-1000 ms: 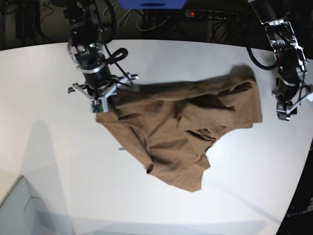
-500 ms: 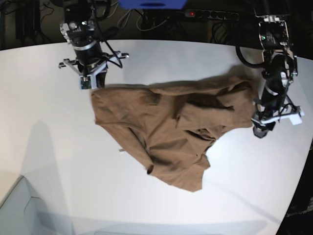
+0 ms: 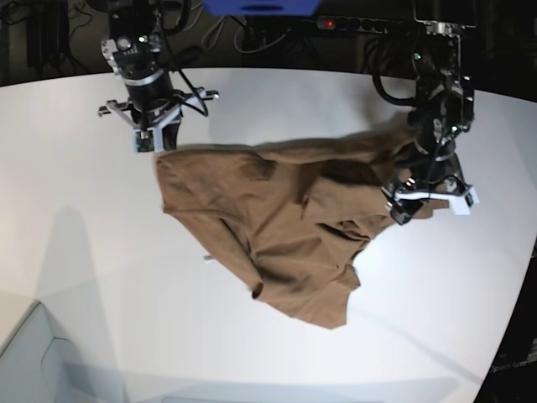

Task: Layout the t-shirt on the table in an organized manner, then fold the t-shirt properly
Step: 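Grasp the shirt hem with the left gripper and pull it outward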

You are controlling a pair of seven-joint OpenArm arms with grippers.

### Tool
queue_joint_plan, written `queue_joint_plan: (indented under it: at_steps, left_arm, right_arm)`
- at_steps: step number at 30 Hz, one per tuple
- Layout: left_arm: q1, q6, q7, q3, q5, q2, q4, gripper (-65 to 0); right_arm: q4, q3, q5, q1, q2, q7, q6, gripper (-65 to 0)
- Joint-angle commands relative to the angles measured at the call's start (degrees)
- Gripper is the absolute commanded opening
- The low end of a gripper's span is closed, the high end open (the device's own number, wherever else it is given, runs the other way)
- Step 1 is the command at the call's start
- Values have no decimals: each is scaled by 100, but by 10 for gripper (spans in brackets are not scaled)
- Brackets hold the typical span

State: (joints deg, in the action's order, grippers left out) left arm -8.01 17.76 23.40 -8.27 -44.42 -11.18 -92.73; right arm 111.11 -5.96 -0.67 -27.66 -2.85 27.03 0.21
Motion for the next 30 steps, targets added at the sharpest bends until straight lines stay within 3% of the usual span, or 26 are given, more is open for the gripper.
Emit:
queue_joint_plan:
  at_steps: [1, 12, 14, 21, 24, 27, 30]
  left_arm:
    - [85, -48, -76, -12, -19, -38, -6, -242]
    - [436, -48, -67, 682, 16, -64, 600, -253]
    - [436, -48, -94, 682, 16, -47, 600, -315]
    - [427, -48, -120, 621, -28, -82, 319, -650]
    - [410, -48, -129, 603, -28, -91, -85, -643]
    - [489, -40, -120, 164, -10, -38, -420, -648]
    - [1052, -22, -76, -74, 25, -56, -402, -648]
  right_arm:
    - [111, 2, 10, 1, -9, -131, 10, -650]
    - [111, 2, 10, 1, -9, -131, 10, -650]
    - [111, 2, 10, 1, -9, -131, 10, -650]
    - [93, 2, 10, 19, -9, -131, 10, -650]
    - [85, 2, 10, 45, -9, -131, 10, -650]
    - [85, 2, 10, 54, -9, -131, 10, -650]
    - [85, 2, 10, 54, -9, -131, 10, -650]
